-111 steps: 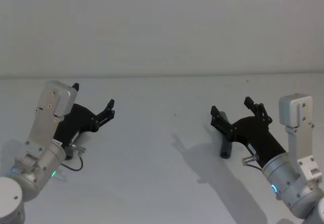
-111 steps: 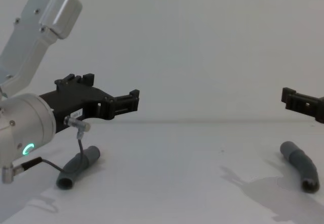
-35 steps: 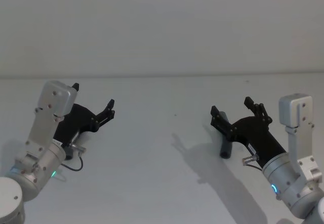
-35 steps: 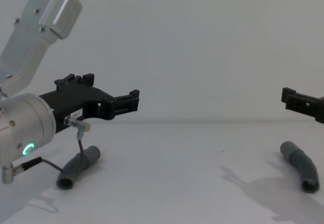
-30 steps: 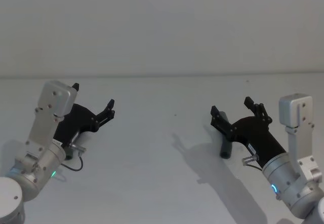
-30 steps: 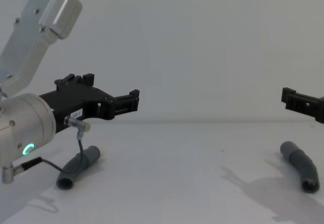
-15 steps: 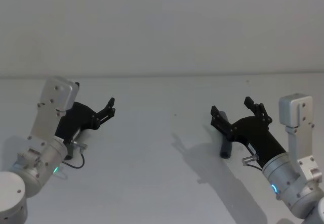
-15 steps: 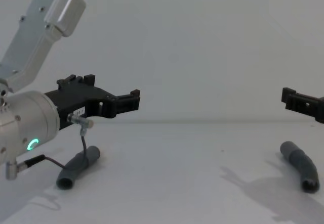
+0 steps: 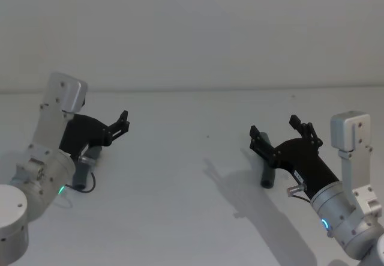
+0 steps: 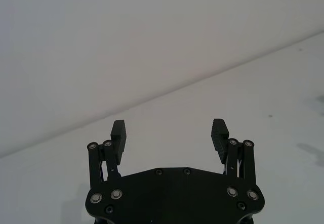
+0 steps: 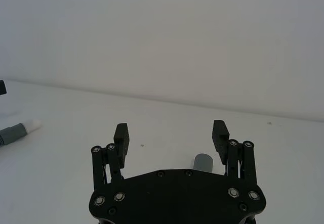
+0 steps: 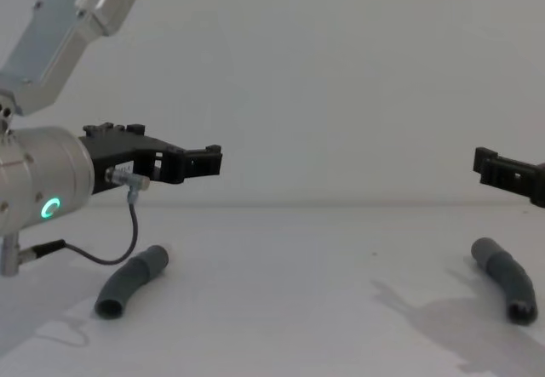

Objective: Use both hands to pick up one end of the pipe from the table, align the ends, and insert them.

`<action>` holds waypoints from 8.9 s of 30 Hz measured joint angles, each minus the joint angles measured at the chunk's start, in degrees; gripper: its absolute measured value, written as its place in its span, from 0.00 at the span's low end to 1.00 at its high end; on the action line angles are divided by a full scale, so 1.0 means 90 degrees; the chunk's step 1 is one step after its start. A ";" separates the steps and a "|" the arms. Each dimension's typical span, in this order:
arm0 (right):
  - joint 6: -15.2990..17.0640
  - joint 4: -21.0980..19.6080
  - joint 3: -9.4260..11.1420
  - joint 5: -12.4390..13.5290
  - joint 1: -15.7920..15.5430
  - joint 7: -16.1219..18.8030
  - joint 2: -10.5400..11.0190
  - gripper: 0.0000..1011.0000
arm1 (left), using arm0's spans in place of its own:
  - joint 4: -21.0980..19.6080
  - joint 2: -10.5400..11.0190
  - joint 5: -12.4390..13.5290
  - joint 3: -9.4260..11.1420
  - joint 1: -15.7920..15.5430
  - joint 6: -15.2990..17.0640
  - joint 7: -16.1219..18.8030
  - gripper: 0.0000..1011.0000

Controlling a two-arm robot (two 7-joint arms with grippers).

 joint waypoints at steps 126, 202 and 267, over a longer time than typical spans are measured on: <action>0.0000 0.0000 0.0000 0.0000 0.0000 0.0000 0.0000 0.99 | 0.0928 -0.0511 -0.0091 -0.0685 -0.0051 0.1964 -0.0496 0.99; 0.0666 0.0008 0.0148 0.0103 0.0131 -0.0235 -0.0197 0.99 | 0.1028 -0.0790 -0.0147 -0.0880 -0.0079 0.2169 -0.0327 0.32; 0.2604 0.1287 -0.0042 -0.0206 0.1134 -0.0662 -0.0671 0.99 | 0.1028 -0.0790 -0.0147 -0.0880 -0.0079 0.2169 -0.0327 0.32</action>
